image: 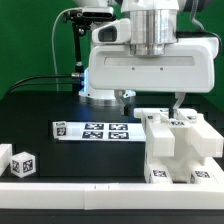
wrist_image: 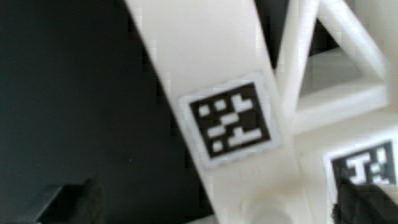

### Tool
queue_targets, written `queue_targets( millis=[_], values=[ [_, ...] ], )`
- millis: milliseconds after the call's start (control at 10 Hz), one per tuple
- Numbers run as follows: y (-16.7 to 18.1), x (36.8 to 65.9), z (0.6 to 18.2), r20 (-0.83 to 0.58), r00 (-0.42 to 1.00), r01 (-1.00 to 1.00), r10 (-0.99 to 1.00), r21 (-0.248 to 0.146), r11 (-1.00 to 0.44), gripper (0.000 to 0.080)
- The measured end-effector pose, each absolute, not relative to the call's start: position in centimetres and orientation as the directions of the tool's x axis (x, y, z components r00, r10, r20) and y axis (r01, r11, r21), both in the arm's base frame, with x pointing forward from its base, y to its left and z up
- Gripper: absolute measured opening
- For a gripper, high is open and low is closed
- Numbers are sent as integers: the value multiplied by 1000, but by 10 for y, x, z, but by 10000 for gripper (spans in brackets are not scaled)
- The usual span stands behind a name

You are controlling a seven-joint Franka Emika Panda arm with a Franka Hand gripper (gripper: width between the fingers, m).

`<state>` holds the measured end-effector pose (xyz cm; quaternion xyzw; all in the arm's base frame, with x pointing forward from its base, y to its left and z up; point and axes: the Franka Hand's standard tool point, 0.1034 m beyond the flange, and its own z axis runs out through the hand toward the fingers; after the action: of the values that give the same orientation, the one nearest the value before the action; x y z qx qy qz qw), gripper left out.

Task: Assemble chair

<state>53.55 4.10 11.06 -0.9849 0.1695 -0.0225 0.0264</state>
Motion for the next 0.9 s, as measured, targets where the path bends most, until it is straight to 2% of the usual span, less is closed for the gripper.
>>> queue_targets(
  millis=[300,800,900],
  values=[
    [9,534,141,23,960,-275,-278,-73,-959,649],
    [8,532,138,18,957,-289,-291,-72,-955,649],
    [-7,529,136,18,973,-229,-231,-80,-970,649]
  ],
)
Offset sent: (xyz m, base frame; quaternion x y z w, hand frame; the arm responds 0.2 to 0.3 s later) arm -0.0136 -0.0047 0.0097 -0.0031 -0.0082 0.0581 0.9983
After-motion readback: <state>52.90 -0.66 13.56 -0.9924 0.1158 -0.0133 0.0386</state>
